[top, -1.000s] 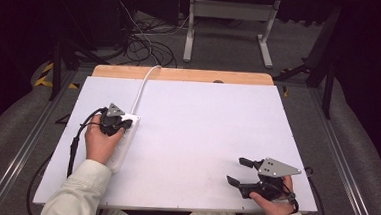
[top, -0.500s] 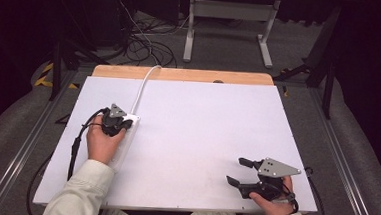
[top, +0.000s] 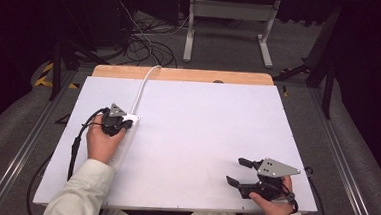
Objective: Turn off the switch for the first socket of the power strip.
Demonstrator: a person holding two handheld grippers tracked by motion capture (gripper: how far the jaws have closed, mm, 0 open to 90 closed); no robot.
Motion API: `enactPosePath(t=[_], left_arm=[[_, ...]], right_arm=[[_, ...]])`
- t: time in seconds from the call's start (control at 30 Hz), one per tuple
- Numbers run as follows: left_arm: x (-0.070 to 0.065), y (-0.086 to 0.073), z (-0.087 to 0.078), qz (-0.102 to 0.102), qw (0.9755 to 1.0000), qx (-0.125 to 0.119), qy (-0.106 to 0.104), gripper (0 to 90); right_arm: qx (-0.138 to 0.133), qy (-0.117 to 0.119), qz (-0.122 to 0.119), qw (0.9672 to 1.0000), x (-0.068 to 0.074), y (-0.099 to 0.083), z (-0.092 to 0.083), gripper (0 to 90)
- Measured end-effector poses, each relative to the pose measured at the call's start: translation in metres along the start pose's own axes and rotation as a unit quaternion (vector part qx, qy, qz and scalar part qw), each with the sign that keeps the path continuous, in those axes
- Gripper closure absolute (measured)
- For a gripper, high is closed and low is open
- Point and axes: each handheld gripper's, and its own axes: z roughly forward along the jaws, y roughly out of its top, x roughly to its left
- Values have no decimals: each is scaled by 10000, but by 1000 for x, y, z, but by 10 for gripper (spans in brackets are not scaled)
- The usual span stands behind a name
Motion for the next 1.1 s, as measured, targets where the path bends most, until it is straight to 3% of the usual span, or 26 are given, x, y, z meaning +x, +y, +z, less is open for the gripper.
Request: enactPosePath(t=[0.1, 0.17, 0.23, 0.5, 0.87, 1.1], left_arm=[[1, 1, -1, -34, 10000, -18, -33, 900], [2, 3, -5, -156, 9996, -17, -243, 900], [3, 6, -13, -179, 9995, -150, -205, 900], [-2, 12, -33, -18, 9992, -267, -312, 900], [-2, 11, -35, -26, 9986, -253, -457, 900], [-3, 13, -42, -84, 9980, -403, -486, 900]], right_arm=[[-5, 3, 7, 10000, 0, 0, 0, 248], [-19, -10, 7, 10000, -1, 0, 0, 248], [-15, -23, 38, 10000, -1, -1, 0, 248], [-14, -28, 45, 10000, -2, -1, 0, 248], [-42, -30, 57, 10000, -3, -1, -2, 247], [-34, -33, 48, 10000, -3, -1, -2, 247]])
